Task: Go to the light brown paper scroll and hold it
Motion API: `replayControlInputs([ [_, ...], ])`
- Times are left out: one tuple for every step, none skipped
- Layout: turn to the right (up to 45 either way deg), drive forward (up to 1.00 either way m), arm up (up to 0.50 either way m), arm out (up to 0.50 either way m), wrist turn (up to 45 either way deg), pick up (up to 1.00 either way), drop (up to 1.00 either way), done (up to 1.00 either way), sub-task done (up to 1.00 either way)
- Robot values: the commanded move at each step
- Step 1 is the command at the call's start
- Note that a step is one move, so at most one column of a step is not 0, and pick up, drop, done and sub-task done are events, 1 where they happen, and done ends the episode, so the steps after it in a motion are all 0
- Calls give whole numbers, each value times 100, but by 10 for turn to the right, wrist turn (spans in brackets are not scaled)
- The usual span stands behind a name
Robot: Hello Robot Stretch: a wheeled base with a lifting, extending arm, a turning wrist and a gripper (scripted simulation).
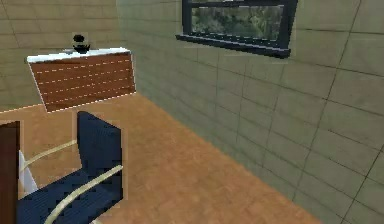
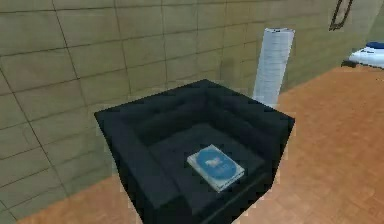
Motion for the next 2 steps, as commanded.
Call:
replayControlInputs([
  [0,100,0,0,0,0,0,0,0],
  [60,0,0,0,0,0,0,0,0],
])
